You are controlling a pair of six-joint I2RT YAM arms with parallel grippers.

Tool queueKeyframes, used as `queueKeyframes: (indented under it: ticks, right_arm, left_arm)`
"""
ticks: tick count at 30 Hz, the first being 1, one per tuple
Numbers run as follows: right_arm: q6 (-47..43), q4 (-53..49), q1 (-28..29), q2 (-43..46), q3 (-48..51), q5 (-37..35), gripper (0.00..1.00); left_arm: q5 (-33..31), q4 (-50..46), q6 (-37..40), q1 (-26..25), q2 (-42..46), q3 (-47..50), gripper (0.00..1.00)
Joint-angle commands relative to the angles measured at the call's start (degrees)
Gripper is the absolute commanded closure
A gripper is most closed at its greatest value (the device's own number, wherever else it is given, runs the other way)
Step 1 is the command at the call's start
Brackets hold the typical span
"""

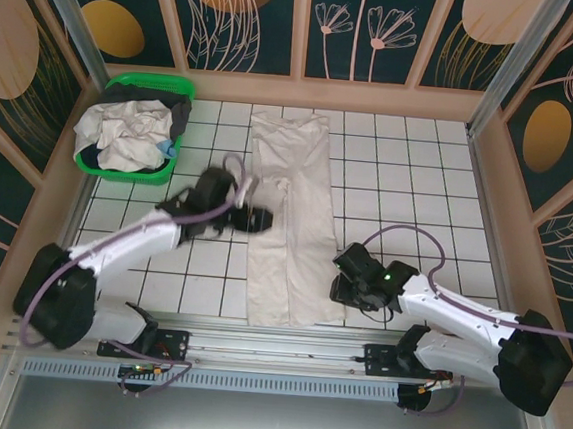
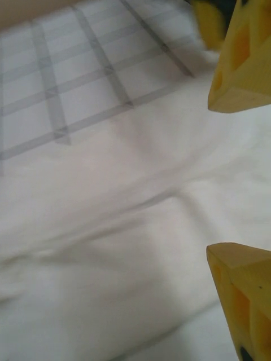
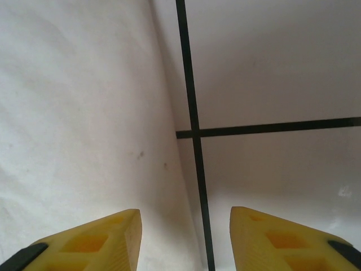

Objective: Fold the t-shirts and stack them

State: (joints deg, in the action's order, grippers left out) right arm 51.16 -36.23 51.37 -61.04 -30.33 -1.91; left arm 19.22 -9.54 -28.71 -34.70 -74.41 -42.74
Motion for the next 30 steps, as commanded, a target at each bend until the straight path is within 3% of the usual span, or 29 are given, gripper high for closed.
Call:
queueKeyframes:
  ticks: [1,4,8,12,16,30]
  right_arm:
    - [1.4,-1.9,1.6,-0.1,0.8,0.8,0.55]
    - [1.3,-1.9,2.1,0.2,1.5,2.3,0.58]
    - [1.1,-4.4,2.7,0.7,1.0,2.4,0.73]
    - [1.1,-5.1,3.2,1.5,1.5,3.3,0.79]
    - [2.7,-6.1,5.0,2.1,2.5,3.6,0.79]
    - [3.1,-7.3,6.0,3.1,1.7,3.5,0.76]
  left_arm:
    - [-6.7,1.0,-13.1,-5.3,8.8,12.5,0.41]
    - [-10.2,0.3,-21.8,-11.2,18.2,19.9,0.44]
    - [-11.6,-0.9,-30.2,-19.0,25.4,25.4,0.46]
    - [-12.3,4.9,-34.4,-24.4,23.6,27.1,0.46]
    - [-13.2,4.2,-35.3,-28.8,16.6,24.4,0.45]
    - [-13.3,8.5,-38.5,-32.1,11.5,25.5,0.49]
